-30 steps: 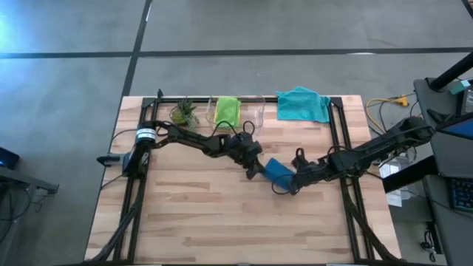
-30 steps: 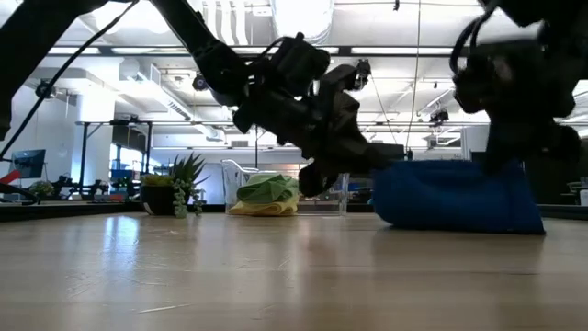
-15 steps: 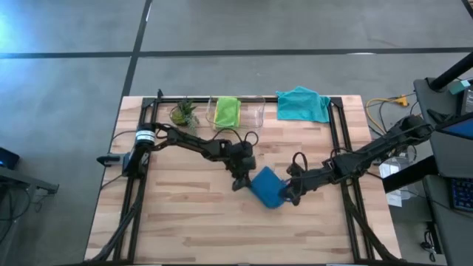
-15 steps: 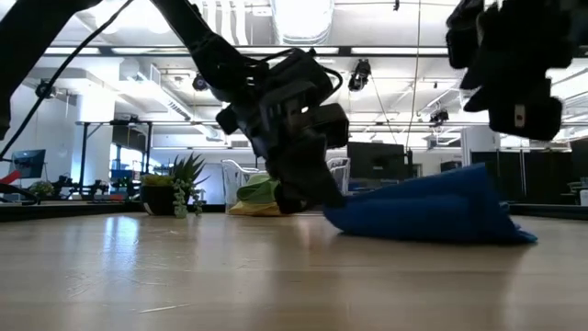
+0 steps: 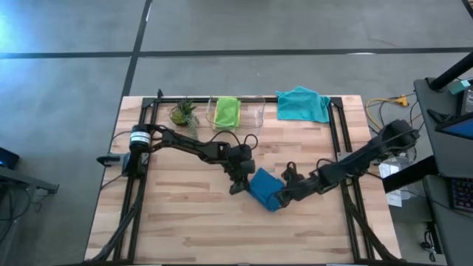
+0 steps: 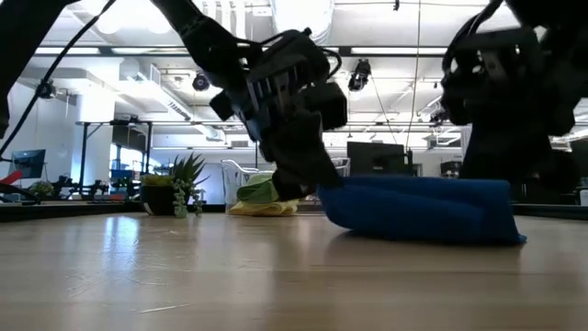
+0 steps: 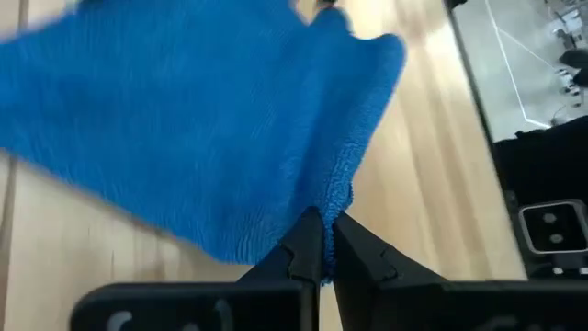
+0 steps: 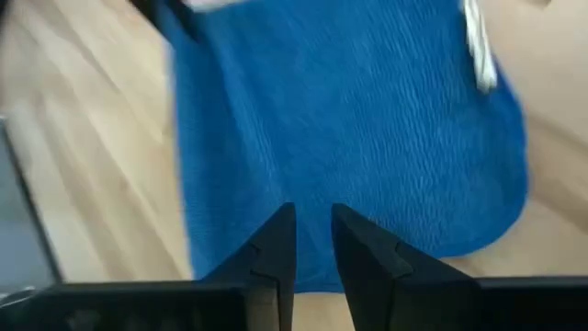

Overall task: Fold microfiber towels
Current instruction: Fold the bottom blue towel

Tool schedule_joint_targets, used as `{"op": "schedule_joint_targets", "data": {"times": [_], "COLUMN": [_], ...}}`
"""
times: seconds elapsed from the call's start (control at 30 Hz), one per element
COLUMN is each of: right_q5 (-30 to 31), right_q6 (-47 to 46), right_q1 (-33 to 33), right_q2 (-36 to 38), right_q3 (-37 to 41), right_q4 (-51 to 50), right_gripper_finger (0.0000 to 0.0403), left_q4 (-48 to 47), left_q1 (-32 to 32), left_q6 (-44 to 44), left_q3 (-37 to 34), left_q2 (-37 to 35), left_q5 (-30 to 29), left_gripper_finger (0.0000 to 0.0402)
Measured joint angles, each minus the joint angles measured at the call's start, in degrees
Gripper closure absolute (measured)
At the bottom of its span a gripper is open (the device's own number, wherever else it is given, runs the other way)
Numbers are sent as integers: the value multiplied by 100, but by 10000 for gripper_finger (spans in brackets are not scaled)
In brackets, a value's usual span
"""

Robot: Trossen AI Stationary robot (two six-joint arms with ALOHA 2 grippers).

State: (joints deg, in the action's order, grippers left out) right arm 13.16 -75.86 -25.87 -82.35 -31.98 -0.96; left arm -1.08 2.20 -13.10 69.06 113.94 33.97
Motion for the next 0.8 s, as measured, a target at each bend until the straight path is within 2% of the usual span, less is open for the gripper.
{"op": "schedule_joint_targets", "data": {"times": [0.1, 0.27, 0.4, 0.53, 0.8], "right_q5": [-81, -552, -593, -605, -583], "right_q6": [-109, -21, 245, 337, 253], "right_q1": [1, 2, -26, -26, -129], "right_q2": [-409, -1067, -1340, -1292, -615], "right_q3": [-123, -480, -816, -917, -902], "right_q4": [-13, 80, 28, -97, -803], "right_gripper_finger": [342, 352, 353, 353, 353], "left_q4": [22, 47, 218, 243, 212], "left_q1": [-41, -77, -77, -70, -68], "left_q6": [-7, -276, -544, -621, -761], "left_q3": [2, -11, -11, -20, -181], "left_q2": [-142, -417, -515, -515, -380], "left_q5": [3, -9, -218, -607, -777], "left_gripper_finger": [402, 402, 401, 402, 402]}}
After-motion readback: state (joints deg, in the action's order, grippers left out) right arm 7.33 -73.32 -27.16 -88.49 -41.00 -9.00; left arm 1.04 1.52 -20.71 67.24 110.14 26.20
